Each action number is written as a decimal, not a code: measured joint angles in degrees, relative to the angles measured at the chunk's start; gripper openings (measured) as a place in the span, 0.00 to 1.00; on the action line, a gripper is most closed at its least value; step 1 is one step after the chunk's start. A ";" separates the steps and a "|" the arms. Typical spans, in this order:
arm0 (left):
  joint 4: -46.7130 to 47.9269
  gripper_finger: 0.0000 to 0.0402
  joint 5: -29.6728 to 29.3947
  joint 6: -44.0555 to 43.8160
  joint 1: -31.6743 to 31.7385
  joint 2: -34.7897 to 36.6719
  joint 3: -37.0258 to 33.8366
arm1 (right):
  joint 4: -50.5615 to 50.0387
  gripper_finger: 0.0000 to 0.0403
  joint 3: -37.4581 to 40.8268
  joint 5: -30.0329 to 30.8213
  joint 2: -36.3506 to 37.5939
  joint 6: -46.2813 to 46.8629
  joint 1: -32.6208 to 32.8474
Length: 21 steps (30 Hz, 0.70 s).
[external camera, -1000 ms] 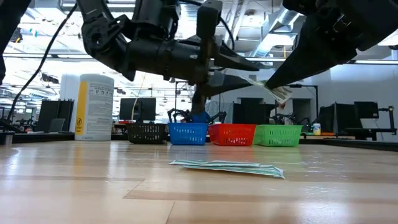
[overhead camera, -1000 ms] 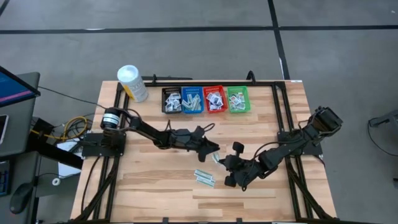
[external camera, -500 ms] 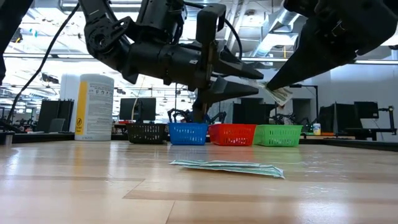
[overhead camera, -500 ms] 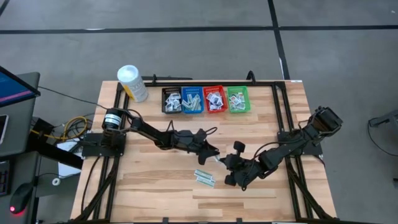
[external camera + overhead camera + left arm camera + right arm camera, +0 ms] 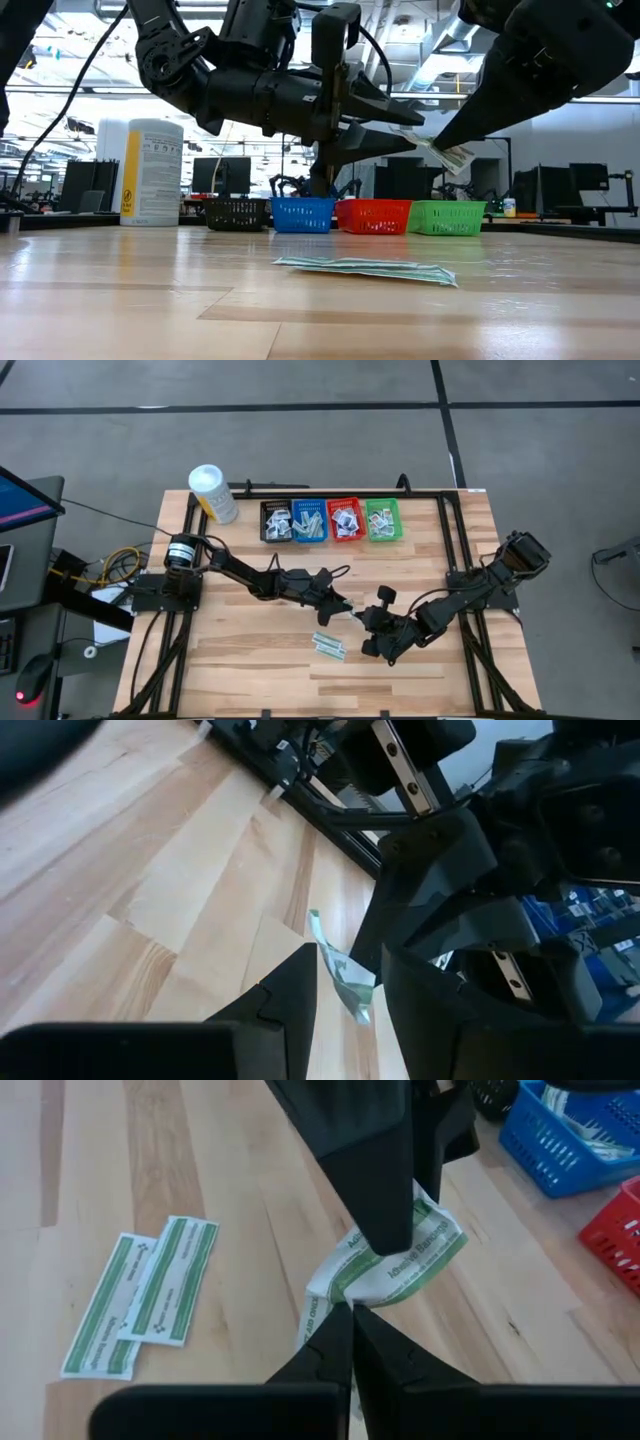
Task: Pick & Place First Aid Supplies
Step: Put the green pad into the blue bin
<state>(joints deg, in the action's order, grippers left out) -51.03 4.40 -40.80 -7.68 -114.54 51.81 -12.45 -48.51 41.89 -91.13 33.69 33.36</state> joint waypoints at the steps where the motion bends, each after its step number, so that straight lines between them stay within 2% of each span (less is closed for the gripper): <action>1: 0.00 0.29 0.02 0.00 0.09 0.00 0.00 | 0.00 0.00 0.00 0.00 0.00 0.00 0.00; 5: 0.02 0.23 -0.07 1.27 0.13 0.00 0.00 | 0.03 0.00 0.00 -0.10 0.00 0.29 0.00; 12: 0.02 0.02 -0.07 7.40 0.11 0.00 0.00 | 0.05 0.05 0.00 -1.36 0.00 0.72 0.00; 21: 0.02 0.01 -0.07 7.97 0.11 0.00 0.00 | 0.05 0.20 -0.02 -3.21 0.00 0.39 0.00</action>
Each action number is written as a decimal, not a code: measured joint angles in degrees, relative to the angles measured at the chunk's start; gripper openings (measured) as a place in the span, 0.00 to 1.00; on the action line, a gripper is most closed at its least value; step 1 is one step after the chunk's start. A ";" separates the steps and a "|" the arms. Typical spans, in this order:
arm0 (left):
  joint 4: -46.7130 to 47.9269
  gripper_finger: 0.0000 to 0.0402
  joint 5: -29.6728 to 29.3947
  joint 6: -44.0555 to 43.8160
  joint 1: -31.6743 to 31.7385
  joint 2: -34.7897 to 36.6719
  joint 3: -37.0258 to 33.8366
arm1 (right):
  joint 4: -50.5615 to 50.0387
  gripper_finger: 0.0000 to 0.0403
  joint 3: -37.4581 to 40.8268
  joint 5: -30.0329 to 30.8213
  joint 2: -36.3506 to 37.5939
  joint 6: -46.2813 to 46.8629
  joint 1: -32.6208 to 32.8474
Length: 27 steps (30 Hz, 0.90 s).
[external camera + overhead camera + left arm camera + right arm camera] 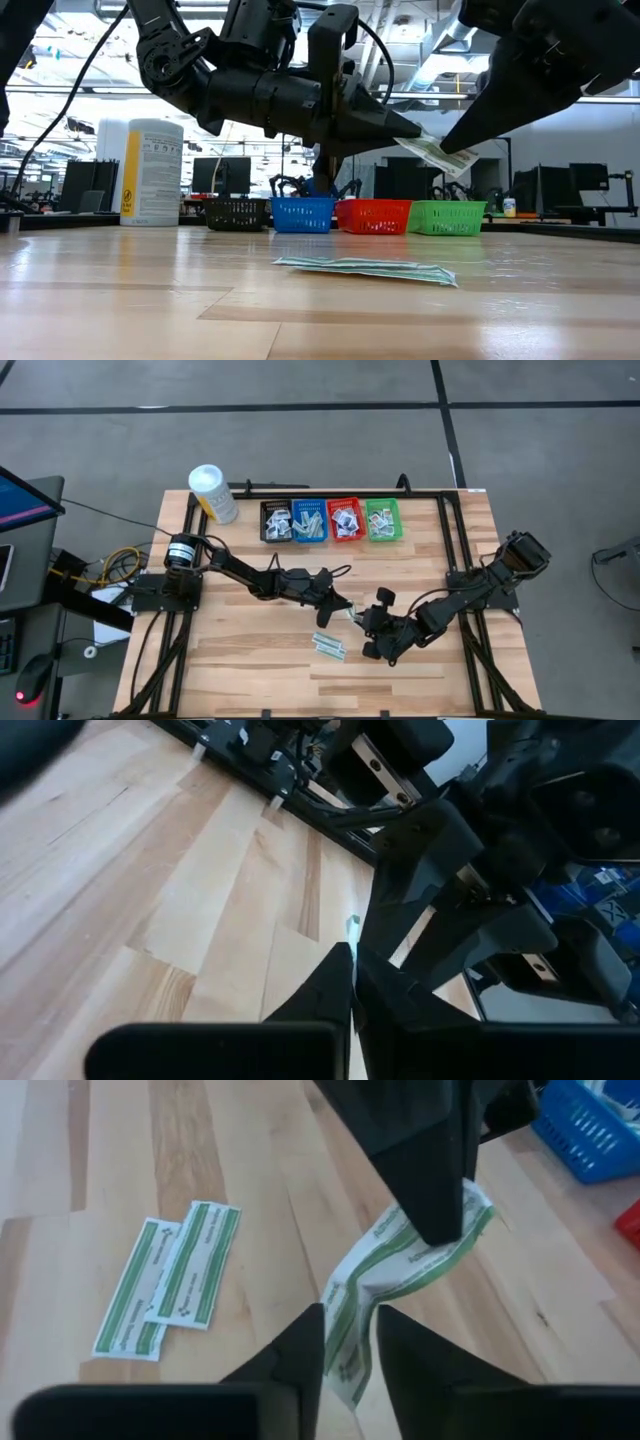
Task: Pick & Place First Aid Supplies
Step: Put the green pad into the blue bin
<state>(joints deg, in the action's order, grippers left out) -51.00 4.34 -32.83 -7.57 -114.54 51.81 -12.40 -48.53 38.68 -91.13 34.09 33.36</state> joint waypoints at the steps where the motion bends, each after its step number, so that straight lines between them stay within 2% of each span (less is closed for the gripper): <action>1: 0.00 0.01 0.00 -0.03 0.00 0.02 0.00 | -0.02 0.22 0.00 -0.25 0.00 0.00 0.00; 8: -0.02 0.01 0.00 -0.36 0.00 0.04 0.00 | -0.34 0.41 0.00 -1.30 0.00 0.15 -0.02; 15: -0.20 0.02 0.00 -0.38 0.00 0.04 0.00 | -5.41 0.61 0.00 -2.21 0.00 4.90 -0.02; 18: -0.39 0.01 0.00 -0.40 0.00 0.07 0.00 | -7.06 0.63 0.02 -4.14 -0.02 6.47 -0.02; 27: -0.46 0.02 -0.01 0.10 0.13 0.07 0.00 | -7.06 0.63 0.02 -5.45 -0.04 6.51 -0.02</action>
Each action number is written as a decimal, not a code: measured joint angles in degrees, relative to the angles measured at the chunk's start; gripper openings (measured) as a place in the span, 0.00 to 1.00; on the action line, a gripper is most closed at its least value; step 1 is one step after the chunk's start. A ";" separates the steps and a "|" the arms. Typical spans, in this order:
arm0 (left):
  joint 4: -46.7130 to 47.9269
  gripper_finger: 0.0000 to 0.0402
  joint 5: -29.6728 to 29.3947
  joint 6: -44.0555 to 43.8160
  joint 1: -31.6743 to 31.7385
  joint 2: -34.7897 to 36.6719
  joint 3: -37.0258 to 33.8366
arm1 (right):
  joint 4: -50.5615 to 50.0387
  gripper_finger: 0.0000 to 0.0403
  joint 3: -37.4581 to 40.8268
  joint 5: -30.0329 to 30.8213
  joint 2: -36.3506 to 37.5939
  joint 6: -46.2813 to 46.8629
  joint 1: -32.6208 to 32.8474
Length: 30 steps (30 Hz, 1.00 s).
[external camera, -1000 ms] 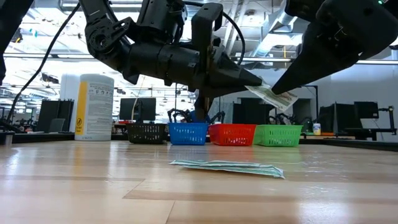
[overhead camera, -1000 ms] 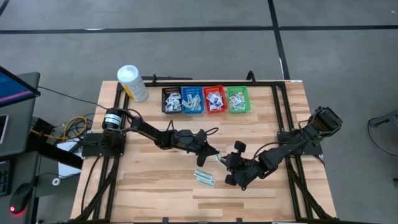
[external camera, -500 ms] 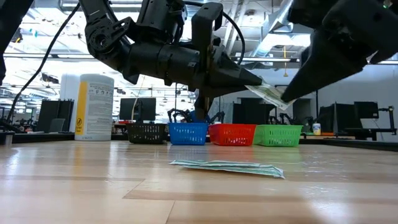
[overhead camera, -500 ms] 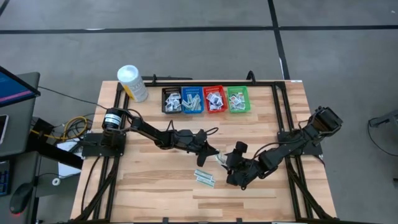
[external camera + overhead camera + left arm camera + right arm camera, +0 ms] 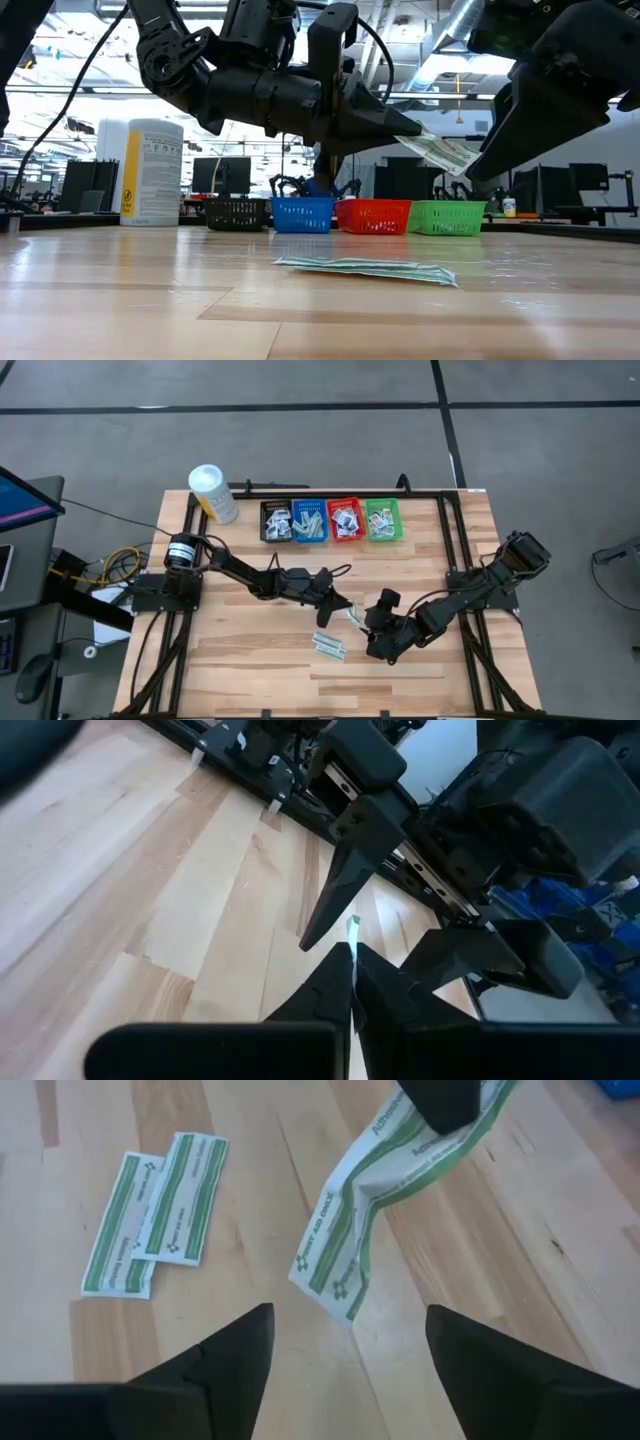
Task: Pick & Place First Aid Supplies
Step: Put the green pad into the blue bin
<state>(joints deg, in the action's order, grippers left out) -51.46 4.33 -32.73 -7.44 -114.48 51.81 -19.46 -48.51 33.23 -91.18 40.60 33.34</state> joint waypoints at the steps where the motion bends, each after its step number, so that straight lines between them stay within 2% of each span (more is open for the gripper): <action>1: 0.01 0.01 0.01 0.59 0.16 0.02 0.00 | 0.02 0.63 0.00 0.00 0.00 0.00 0.00; 7: 0.97 0.02 -1.21 6.00 2.63 4.27 -0.11 | 0.47 0.63 0.02 0.02 -0.02 0.00 0.00; 10: 6.46 0.02 -6.44 11.80 3.98 9.54 -0.12 | 0.92 0.63 0.02 0.02 -0.02 0.00 0.00; 13: 14.57 0.01 -19.28 20.24 4.62 15.67 -0.13 | 1.63 0.63 0.04 0.02 -0.04 -0.01 0.00; 18: 23.74 0.02 -49.84 28.37 5.52 22.72 -0.21 | 2.34 0.63 0.04 0.02 -0.04 0.00 0.00; 20: 25.19 0.02 -56.47 30.62 6.70 24.19 -0.22 | 2.49 0.63 0.04 0.02 -0.04 0.00 0.00; 22: 26.01 0.01 -57.09 31.22 8.72 24.97 -0.22 | 2.71 0.63 0.04 0.02 -0.04 0.00 0.00; 27: 26.41 0.02 -44.18 25.38 15.44 23.77 -0.17 | 3.64 0.63 0.04 0.09 -0.04 0.00 -0.13; 30: 29.00 0.02 -42.25 21.82 18.59 22.21 -0.19 | 4.20 0.63 0.04 0.13 -0.04 -0.02 -0.13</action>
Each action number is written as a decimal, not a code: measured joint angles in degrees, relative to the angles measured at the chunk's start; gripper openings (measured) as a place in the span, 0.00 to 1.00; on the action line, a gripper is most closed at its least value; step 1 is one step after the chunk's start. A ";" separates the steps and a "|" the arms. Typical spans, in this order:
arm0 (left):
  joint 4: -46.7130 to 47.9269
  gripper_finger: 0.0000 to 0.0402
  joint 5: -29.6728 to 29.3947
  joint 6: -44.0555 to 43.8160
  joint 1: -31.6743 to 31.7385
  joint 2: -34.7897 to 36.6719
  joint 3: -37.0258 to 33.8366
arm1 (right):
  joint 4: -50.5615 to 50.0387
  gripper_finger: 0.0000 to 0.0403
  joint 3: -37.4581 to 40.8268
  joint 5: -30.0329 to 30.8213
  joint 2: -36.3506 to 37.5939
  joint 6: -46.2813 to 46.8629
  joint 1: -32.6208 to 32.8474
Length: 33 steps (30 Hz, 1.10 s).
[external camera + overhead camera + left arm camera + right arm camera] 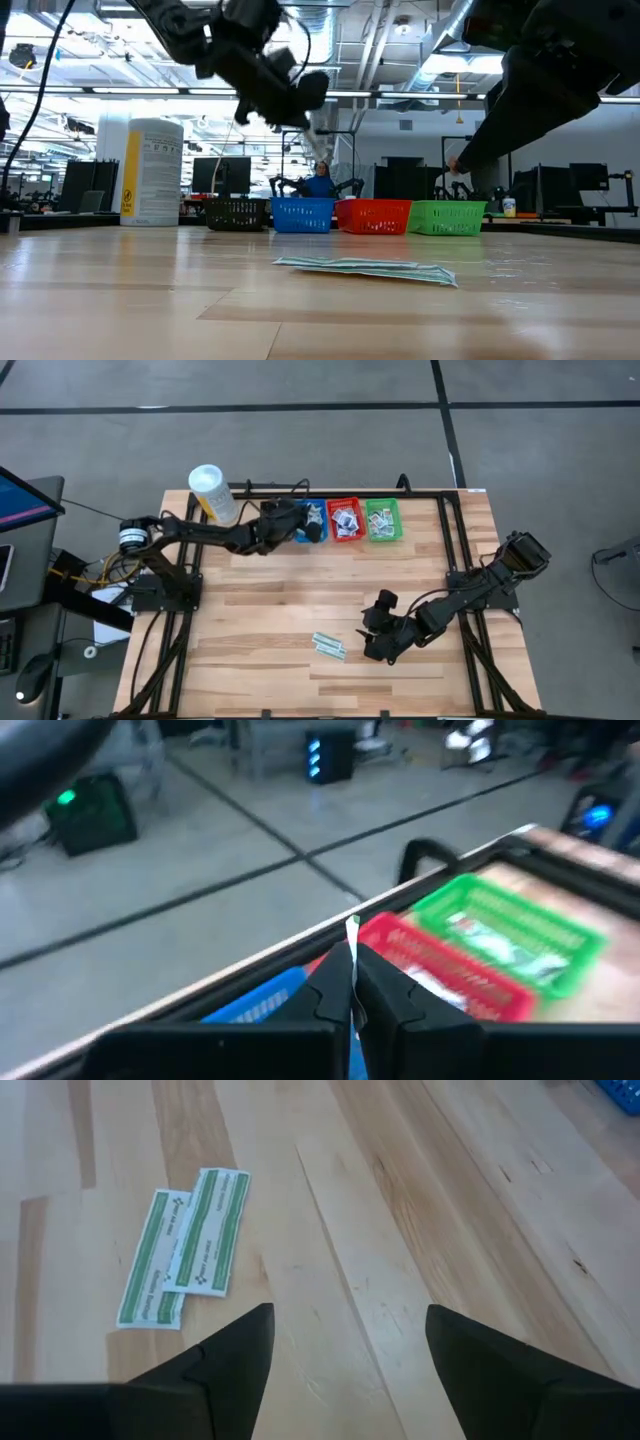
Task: Pick & Place First Aid Supplies
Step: Put the green pad into the blue bin
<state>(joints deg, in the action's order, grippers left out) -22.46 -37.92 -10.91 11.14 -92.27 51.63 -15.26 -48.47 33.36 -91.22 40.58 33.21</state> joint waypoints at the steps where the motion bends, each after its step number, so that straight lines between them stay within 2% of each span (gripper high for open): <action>1: 0.68 0.02 -0.02 -0.97 0.76 -0.49 -0.03 | 0.08 0.63 0.00 0.02 0.00 0.00 0.00; 5: 2.12 0.02 0.58 -4.37 2.65 -2.12 -0.03 | 0.26 0.63 0.00 0.09 0.00 -0.17 0.00; 10: 2.16 0.04 4.54 -8.32 4.41 -5.26 -0.03 | 0.46 0.63 0.00 0.11 0.00 -0.44 0.02; 15: 2.20 0.04 4.99 -15.25 4.98 -7.09 -0.03 | 0.74 0.63 0.00 0.11 0.00 -0.43 0.02; 27: 4.05 0.18 5.53 -15.47 4.60 -7.10 -0.03 | 0.74 0.63 0.00 0.11 0.00 -0.57 0.02; 33: 4.03 0.22 14.77 -15.52 4.28 -7.10 -0.03 | 0.82 0.63 0.00 0.11 0.00 -0.55 0.02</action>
<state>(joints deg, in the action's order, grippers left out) -18.43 -23.15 -26.43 15.42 -99.37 51.59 -14.44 -48.47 33.47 -91.22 40.03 33.23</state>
